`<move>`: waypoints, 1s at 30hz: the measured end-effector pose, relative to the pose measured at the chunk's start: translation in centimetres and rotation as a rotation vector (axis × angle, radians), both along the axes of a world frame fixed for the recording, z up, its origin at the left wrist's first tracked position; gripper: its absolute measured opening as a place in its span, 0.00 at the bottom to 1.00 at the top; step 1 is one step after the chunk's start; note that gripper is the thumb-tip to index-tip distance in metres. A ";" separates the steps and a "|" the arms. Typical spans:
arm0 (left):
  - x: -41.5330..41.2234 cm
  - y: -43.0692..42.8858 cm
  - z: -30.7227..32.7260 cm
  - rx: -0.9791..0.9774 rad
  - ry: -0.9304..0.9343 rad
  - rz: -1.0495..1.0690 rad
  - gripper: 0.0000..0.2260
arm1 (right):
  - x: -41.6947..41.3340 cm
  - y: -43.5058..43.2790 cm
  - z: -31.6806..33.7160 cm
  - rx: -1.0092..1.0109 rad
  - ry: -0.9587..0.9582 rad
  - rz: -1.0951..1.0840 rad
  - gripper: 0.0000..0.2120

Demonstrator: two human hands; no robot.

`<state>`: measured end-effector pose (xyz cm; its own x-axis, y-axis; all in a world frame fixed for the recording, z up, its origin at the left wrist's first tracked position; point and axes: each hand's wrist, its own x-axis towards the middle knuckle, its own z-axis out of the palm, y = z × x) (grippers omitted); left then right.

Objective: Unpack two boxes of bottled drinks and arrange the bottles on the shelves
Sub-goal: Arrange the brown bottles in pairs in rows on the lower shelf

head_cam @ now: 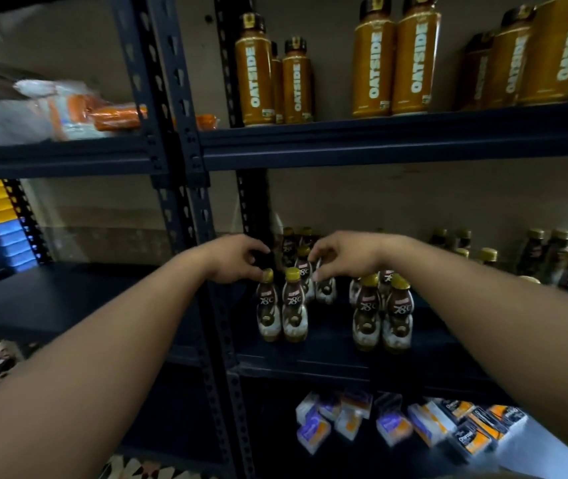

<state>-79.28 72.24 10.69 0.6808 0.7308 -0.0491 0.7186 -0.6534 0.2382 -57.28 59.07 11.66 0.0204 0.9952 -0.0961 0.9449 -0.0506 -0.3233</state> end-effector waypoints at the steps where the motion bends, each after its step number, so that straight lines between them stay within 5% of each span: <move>1: -0.1 0.2 -0.8 0.010 -0.015 0.010 0.33 | -0.6 0.6 -0.7 -0.001 -0.002 -0.001 0.26; 11: 1.3 1.3 -6.3 -0.016 -0.173 0.008 0.35 | -1.7 5.5 -7.8 0.056 0.105 -0.073 0.38; 14: 1.9 1.4 -7.2 0.021 -0.188 -0.023 0.26 | -1.8 6.3 -9.7 0.188 0.191 -0.090 0.32; 20: 2.4 1.9 -8.5 0.062 -0.273 -0.010 0.24 | -1.5 6.9 -11.2 0.331 0.249 -0.125 0.20; 30: 2.7 2.7 -9.2 0.019 -0.343 0.025 0.25 | -1.2 7.2 -11.8 0.348 0.263 -0.125 0.20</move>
<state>-76.58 74.94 1.48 0.6373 0.7458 0.1938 0.6142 -0.6435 0.4568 -58.51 66.26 -0.17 0.1620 0.9606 0.2259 0.8218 -0.0046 -0.5697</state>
